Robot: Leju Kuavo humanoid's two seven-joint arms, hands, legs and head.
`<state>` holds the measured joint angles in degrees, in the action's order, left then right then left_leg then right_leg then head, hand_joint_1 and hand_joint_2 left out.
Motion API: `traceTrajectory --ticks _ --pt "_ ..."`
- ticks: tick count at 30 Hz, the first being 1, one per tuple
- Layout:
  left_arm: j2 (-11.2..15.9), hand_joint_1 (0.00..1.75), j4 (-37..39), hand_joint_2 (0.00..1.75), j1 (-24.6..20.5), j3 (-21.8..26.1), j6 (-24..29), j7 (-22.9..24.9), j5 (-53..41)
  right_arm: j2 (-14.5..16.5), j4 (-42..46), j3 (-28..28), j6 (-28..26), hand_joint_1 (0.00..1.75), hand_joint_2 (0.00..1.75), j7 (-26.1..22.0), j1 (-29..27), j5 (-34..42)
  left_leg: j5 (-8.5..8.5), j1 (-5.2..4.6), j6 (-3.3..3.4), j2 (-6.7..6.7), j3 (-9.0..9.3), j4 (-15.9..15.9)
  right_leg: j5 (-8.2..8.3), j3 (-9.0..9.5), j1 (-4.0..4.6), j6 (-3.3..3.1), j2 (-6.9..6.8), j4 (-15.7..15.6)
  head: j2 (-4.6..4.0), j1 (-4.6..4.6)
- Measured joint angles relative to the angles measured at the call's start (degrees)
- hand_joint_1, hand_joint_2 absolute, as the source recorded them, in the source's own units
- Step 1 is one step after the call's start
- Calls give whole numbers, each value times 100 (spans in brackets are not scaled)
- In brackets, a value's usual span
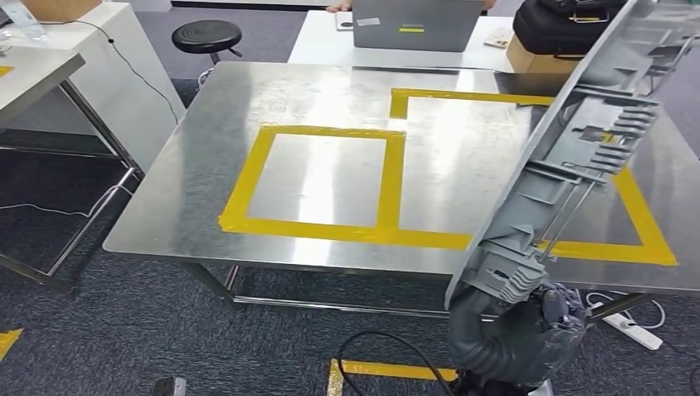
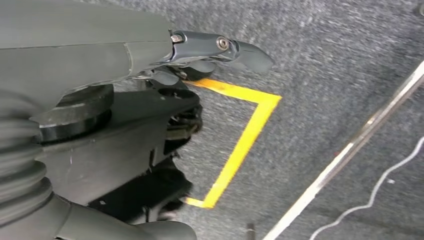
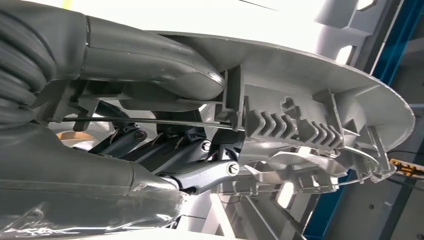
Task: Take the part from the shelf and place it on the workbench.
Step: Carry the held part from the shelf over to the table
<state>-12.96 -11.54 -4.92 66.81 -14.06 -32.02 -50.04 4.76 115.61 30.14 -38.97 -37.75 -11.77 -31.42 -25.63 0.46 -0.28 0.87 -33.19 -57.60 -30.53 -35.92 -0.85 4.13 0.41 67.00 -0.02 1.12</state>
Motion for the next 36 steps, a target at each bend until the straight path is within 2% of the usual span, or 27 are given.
traceTrajectory --ticks 1,2,5,7,9,11,12,13,14,16,17,19,22,23,24,26,27,28,29,31,32,33,35,36 --pt "2 0 0 175 -3 5 -25 16 15 0 -1 0 0 175 175 -1 2 0 -35 -4 -33 10 43 -11 192 130 -5 1 2 -344 0 10" --pt "4 0 0 175 -8 16 -50 38 33 0 -2 1 0 175 175 -3 6 1 -56 -14 -66 15 66 -19 299 219 -9 -26 8 -571 0 11" --pt "5 0 0 175 -15 75 -123 97 78 1 -3 2 0 175 175 -7 20 1 -62 -30 -132 17 71 -13 307 252 7 -168 37 -674 1 -31" --pt "3 0 0 175 -19 91 -175 91 81 1 -3 2 0 175 175 -7 23 1 -150 -18 -175 1 30 -111 306 262 3 -243 34 -682 1 -51" --pt "2 0 0 175 -24 91 -226 63 73 1 -3 2 0 175 175 -7 26 1 -423 -14 -217 -18 -220 -623 301 274 -2 -302 20 -689 0 -67" --pt "3 0 0 175 -18 91 -260 33 53 0 -3 2 0 175 175 -7 26 1 -705 -13 -228 -22 -630 -1391 284 276 9 -341 14 -689 1 -74" --pt "4 0 0 175 -13 91 -272 19 41 0 -3 2 0 175 175 -7 25 1 -728 -14 -220 -23 -772 -1621 274 283 17 -355 16 -689 1 -75" --pt "4 0 0 175 -8 90 -282 6 31 0 -3 2 0 175 175 -7 25 1 -642 -16 -204 -22 -816 -1651 265 295 25 -363 19 -689 2 -75" --pt "4 0 0 175 -6 90 -292 -3 26 0 -3 2 0 175 175 -7 25 1 -457 -21 -177 -22 -746 -1458 258 314 31 -364 25 -690 2 -74" --pt "5 0 0 175 -11 90 -309 -16 21 0 -3 2 0 175 175 -7 27 1 -65 -54 -95 -25 -422 -740 219 354 43 -344 34 -691 1 -73" --pt "5 0 0 175 -19 90 -315 -21 17 0 -3 2 0 175 175 -7 28 2 8 -72 -68 -33 -263 -399 183 359 51 -318 41 -695 1 -74" --pt "6 0 0 175 -33 89 -320 -40 1 0 -4 2 0 175 175 -7 27 4 -52 -99 -36 -44 -89 -14 145 390 62 -246 43 -733 1 -75" --pt "6 0 0 175 -19 88 -213 -46 -16 -1 -4 2 0 175 175 -9 26 8 -1 -66 20 -47 61 117 136 507 60 -151 20 -725 2 -78" --pt "5 0 0 175 -15 88 -167 -38 -15 -2 -3 2 0 175 175 -11 27 9 17 -53 41 -47 106 122 21 466 57 -130 14 -612 1 -62" --pt "5 0 0 175 -13 88 -140 -30 -14 -2 -3 1 0 175 175 -13 27 10 11 -45 55 -47 133 126 -137 336 52 -108 9 -360 1 -51" --pt "3 0 0 175 -15 88 -127 -17 -13 -2 -3 0 0 175 175 -15 27 10 -28 -44 75 -47 157 123 -441 -87 41 -56 7 340 0 -25" --pt "2 0 0 175 -13 88 -123 -14 -13 -2 -3 0 0 175 175 -15 26 10 -53 -41 74 -46 176 121 -498 -273 32 -30 6 592 0 -22" --pt "1 0 0 175 -10 88 -117 -10 -13 -2 -3 0 0 175 175 -15 26 10 -84 -34 66 -43 208 120 -433 -366 22 -5 4 647 0 -17" --pt "0 0 0 175 -7 89 -109 -6 -13 -2 -3 0 0 175 175 -15 26 10 -121 -21 49 -36 256 119 -240 -343 9 15 3 470 0 -16" --pt "0 0 0 175 -7 90 -91 1 -14 -3 -6 0 0 175 175 -15 28 10 -209 8 -13 -20 375 112 264 -116 -15 53 2 -230 0 -8" --pt "2 0 0 175 -11 90 -84 2 -14 -3 -9 0 0 175 175 -15 32 10 -246 8 -52 -13 413 102 399 -26 -14 19 2 -512 0 5" --pt "5 0 0 175 -13 90 -76 5 -15 -4 -12 0 0 175 175 -16 36 10 -275 3 -85 -11 429 92 484 25 -12 -33 5 -661 0 7" --pt "6 0 0 175 -15 90 -63 9 -15 -4 -15 1 0 175 175 -20 46 9 -306 -11 -133 -14 422 80 485 23 0 -173 16 -675 0 0" --pt "6 0 0 175 -17 90 -56 10 -15 -4 -15 2 0 175 175 -22 47 9 -321 -6 -150 -18 418 75 519 34 -7 -204 25 -666 0 -11"
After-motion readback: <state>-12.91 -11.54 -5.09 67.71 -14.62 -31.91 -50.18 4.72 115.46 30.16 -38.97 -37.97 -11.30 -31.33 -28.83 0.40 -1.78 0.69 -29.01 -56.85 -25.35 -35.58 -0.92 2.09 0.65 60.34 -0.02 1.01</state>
